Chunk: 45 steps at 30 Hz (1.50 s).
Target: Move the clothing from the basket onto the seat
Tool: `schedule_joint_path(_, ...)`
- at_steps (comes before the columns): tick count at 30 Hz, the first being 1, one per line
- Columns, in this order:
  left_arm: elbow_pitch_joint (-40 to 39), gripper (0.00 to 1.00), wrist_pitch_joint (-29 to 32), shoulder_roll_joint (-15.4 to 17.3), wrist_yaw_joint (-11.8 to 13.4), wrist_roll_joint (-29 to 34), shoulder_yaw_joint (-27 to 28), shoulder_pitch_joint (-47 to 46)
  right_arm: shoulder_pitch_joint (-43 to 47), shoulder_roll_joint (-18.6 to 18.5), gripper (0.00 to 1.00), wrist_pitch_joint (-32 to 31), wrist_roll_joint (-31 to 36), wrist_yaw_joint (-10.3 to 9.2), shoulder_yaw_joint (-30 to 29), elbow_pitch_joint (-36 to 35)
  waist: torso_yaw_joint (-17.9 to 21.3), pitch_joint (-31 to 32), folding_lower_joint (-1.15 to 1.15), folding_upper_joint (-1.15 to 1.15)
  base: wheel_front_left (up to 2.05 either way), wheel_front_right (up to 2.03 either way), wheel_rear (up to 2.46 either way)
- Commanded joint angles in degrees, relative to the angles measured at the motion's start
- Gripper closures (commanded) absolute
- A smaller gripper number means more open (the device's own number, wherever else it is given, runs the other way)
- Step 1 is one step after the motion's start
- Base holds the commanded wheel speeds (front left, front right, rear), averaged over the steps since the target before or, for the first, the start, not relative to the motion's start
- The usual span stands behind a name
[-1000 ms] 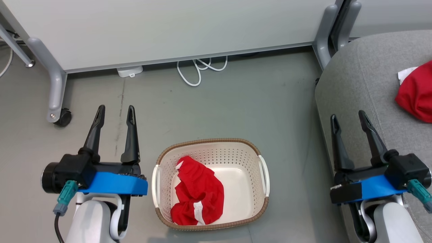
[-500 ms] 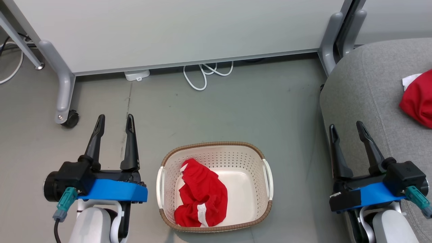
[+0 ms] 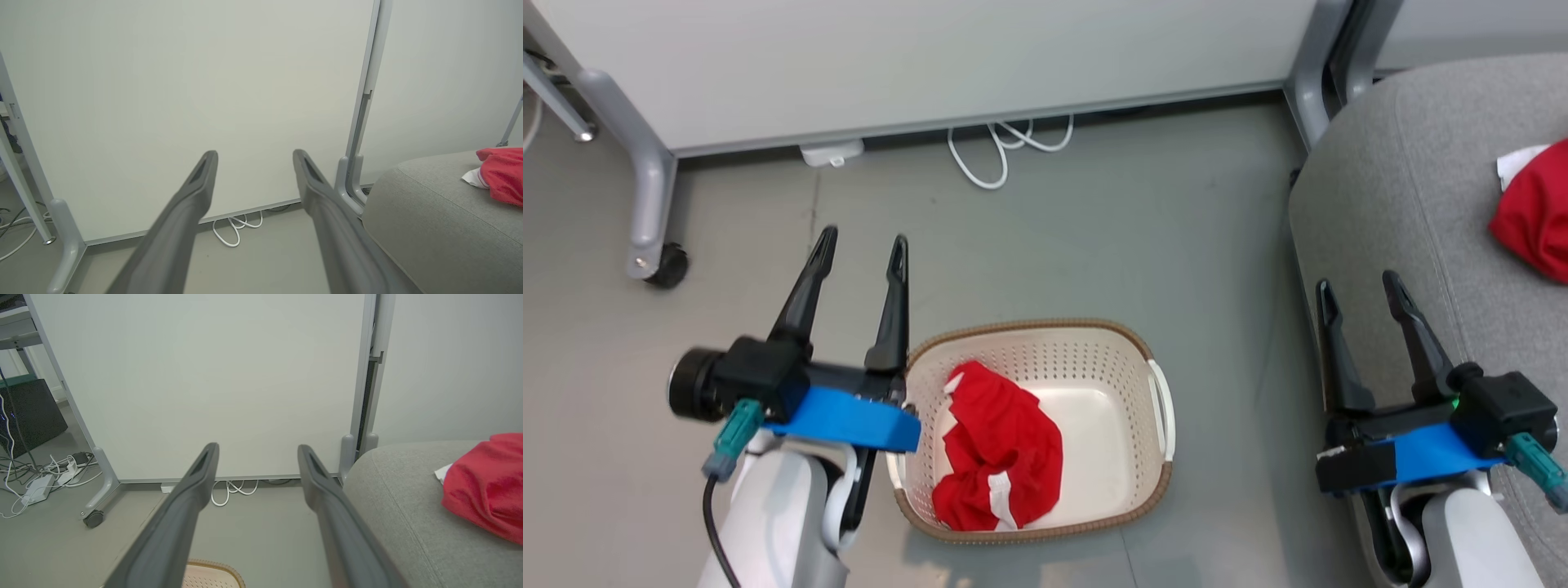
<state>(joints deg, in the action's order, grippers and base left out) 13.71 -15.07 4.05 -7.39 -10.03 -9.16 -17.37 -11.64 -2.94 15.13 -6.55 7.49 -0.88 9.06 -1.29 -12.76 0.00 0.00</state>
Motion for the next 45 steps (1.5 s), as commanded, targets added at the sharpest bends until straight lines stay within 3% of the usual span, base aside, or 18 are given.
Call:
schedule_joint_path(1, 0.74, 0.0, -0.15, 1.07, -0.12, -0.28, -1.36, -2.84, -1.43, 0.08, 0.0, 0.03, -0.31, 0.01, -0.02, -0.41, 1.27, -2.22, 0.0, 0.0, 0.0, 0.0, 0.0)
schedule_joint_path(9, 4.81, 0.0, -0.15, 4.94, -0.12, -0.57, -7.01, -10.7, -6.46, 0.06, 0.0, 0.03, -0.43, 0.01, 1.32, -1.38, 5.22, -9.65, 0.0, 0.0, 0.0, 0.0, 0.0)
schedule_joint_path(25, 21.08, 0.0, -0.15, 11.81, -0.12, -2.68, -25.31, -26.22, -14.49, 0.08, 0.0, 0.03, -2.19, 0.01, 1.28, -4.16, 10.48, -24.51, 0.0, 0.0, 0.0, 0.0, 0.0)
schedule_joint_path(35, 36.7, 0.0, 0.08, 11.87, -0.1, -6.66, -38.58, -34.36, -17.95, 0.07, 0.0, 0.03, -2.59, 0.01, 2.34, -5.16, 11.64, -31.28, 0.0, 0.0, 0.0, 0.0, 0.0)
schedule_joint_path(45, 47.27, 0.0, 6.69, 9.78, -0.09, -12.73, -50.89, -38.66, -19.56, 0.08, 0.0, 0.03, -2.15, 0.01, 2.27, -5.96, 11.91, -34.96, 0.0, 0.0, 0.0, 0.0, 0.0)
